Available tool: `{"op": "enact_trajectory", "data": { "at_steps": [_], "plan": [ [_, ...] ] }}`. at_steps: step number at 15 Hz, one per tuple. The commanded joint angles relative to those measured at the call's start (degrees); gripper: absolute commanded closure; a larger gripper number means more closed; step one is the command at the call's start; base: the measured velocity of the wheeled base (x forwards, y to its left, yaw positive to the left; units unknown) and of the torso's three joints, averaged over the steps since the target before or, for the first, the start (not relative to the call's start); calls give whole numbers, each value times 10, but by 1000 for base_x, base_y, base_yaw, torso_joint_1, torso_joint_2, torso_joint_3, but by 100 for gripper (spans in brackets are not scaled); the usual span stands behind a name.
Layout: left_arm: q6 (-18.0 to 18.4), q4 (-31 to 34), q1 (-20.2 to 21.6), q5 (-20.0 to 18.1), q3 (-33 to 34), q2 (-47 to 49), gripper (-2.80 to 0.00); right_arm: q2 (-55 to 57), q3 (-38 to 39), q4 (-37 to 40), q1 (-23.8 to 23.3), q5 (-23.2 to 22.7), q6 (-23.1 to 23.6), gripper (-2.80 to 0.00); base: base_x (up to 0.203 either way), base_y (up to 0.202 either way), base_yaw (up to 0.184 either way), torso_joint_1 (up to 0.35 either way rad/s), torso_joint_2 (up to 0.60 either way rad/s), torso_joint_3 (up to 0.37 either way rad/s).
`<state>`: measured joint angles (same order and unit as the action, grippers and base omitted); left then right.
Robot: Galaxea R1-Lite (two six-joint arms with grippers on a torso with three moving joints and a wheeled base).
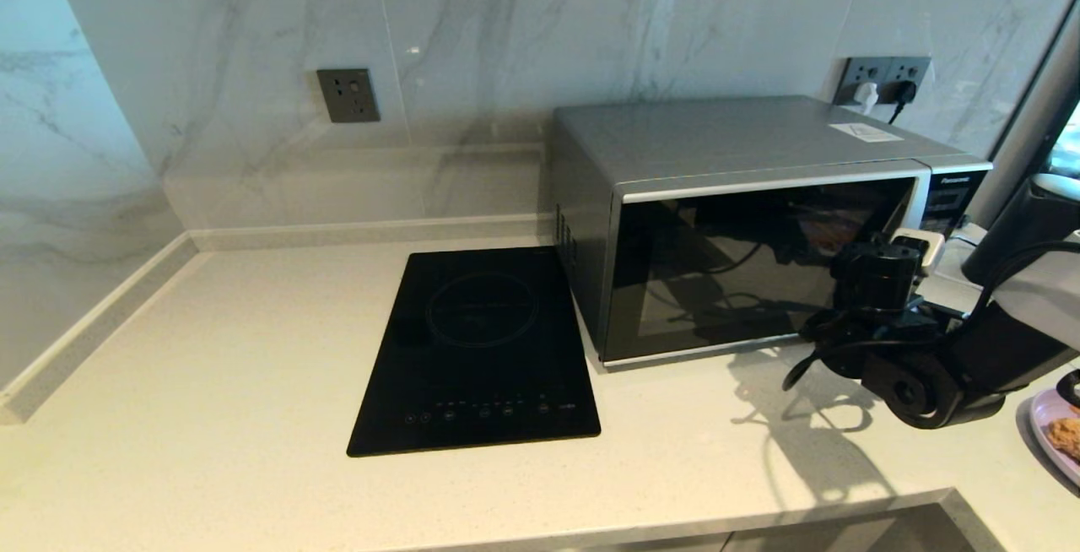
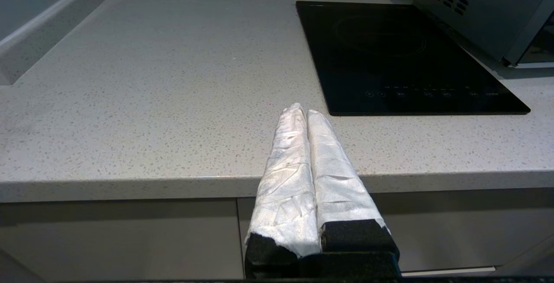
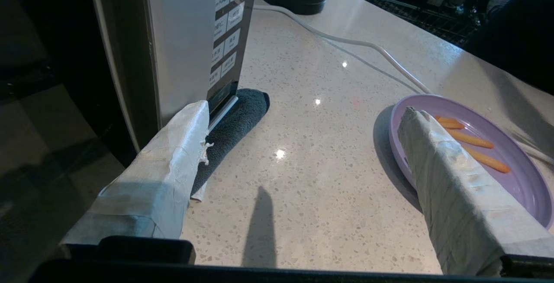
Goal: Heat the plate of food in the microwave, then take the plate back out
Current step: Open the microwave oven
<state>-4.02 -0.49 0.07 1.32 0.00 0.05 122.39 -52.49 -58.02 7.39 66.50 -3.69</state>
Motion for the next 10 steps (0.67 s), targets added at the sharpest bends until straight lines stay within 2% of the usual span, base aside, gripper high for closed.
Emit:
{"op": "enact_trajectory", "data": {
  "at_steps": [1, 2, 10],
  "plan": [
    [0, 0, 0, 0, 0, 0, 0, 9, -4, -3, 0, 3, 0, -280, 0, 0, 0, 0, 0, 0],
    [0, 0, 0, 0, 0, 0, 0, 10, -6, -3, 0, 3, 0, 0, 0, 0, 0, 0, 0, 0],
    [-1, 0, 0, 0, 0, 0, 0, 9, 0, -4, 0, 4, 4, 0, 0, 0, 0, 0, 0, 0]
  ]
}}
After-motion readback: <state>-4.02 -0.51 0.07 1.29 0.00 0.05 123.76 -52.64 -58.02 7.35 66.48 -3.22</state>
